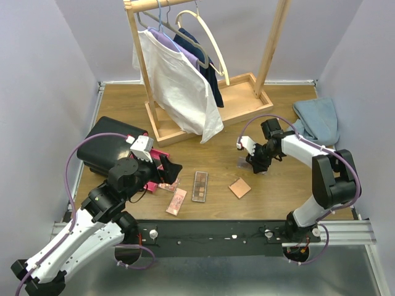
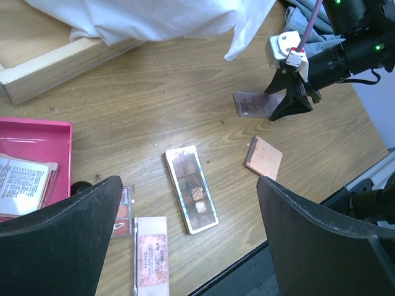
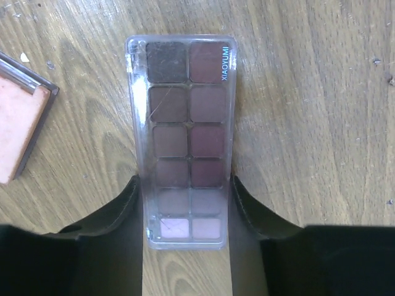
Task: Organize the makeup
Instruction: Pick up the makeup from the center of the board.
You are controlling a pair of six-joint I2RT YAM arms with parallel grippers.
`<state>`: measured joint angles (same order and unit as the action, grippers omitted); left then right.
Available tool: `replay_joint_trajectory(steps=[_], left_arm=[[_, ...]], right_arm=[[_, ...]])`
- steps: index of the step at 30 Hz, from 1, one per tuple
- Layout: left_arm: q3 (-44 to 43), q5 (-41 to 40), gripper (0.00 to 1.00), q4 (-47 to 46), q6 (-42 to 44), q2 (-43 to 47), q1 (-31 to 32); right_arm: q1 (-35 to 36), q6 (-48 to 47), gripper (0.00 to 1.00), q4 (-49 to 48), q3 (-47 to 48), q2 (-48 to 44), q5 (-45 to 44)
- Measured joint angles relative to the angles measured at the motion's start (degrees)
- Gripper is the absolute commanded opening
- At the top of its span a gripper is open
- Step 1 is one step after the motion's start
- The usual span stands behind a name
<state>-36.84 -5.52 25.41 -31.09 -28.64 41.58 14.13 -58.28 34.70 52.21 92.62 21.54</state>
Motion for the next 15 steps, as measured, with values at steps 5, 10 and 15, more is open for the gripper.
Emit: replay_joint_trajectory(steps=[5, 10, 15], left_arm=[[0.00, 0.61, 0.99, -0.04, 0.00, -0.09, 0.00], [0.17, 2.14, 0.99, -0.94, 0.00, -1.07, 0.00], [0.98, 5.11, 0.99, -3.17, -0.02, -3.08, 0.00]], right_arm=[[0.00, 0.20, 0.27, -0.46, -0.55, -0.98, 0.00], [0.00, 0.17, 0.22, -0.39, -1.73, -5.49, 0.87], [0.00, -0.96, 0.20, 1.11, -1.84, -12.33, 4.70]])
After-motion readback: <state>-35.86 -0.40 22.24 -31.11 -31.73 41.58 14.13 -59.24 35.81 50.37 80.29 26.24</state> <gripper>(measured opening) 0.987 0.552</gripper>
